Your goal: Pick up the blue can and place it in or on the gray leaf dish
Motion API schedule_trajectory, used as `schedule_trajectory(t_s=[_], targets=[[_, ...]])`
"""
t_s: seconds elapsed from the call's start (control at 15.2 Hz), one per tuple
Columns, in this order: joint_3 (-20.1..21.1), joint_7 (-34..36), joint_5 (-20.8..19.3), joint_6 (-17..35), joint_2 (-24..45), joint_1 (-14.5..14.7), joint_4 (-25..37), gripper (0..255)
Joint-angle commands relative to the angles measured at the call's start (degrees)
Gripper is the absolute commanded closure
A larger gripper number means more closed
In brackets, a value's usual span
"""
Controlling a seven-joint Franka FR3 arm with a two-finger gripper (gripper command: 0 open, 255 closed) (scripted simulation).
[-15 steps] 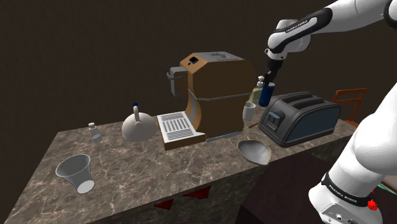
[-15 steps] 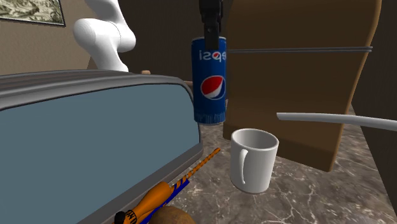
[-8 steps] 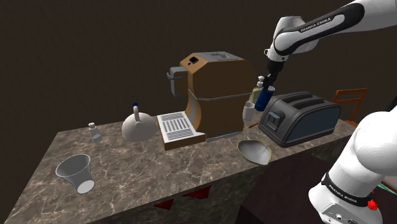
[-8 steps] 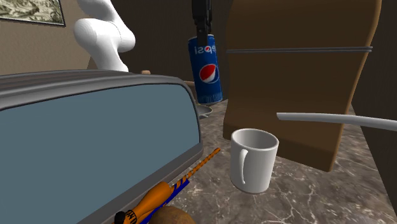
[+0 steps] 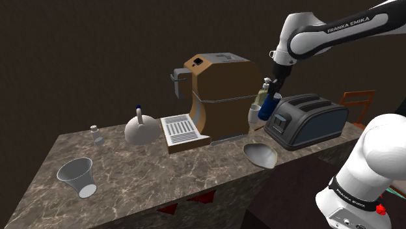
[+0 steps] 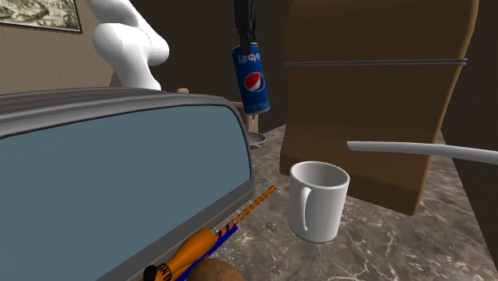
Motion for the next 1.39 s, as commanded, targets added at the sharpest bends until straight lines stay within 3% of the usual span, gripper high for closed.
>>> schedule_trajectory(t_s=[0.0, 0.53, 1.32], targets=[[2.7, 3.1, 0.5, -2.1, -3.9, 0.7, -2.1, 255], [12.5, 13.6, 5.5, -7.8, -13.1, 5.2, -6.8, 255], [12.2, 14.3, 4.9, 2.6, -10.5, 4.9, -14.6, 255]])
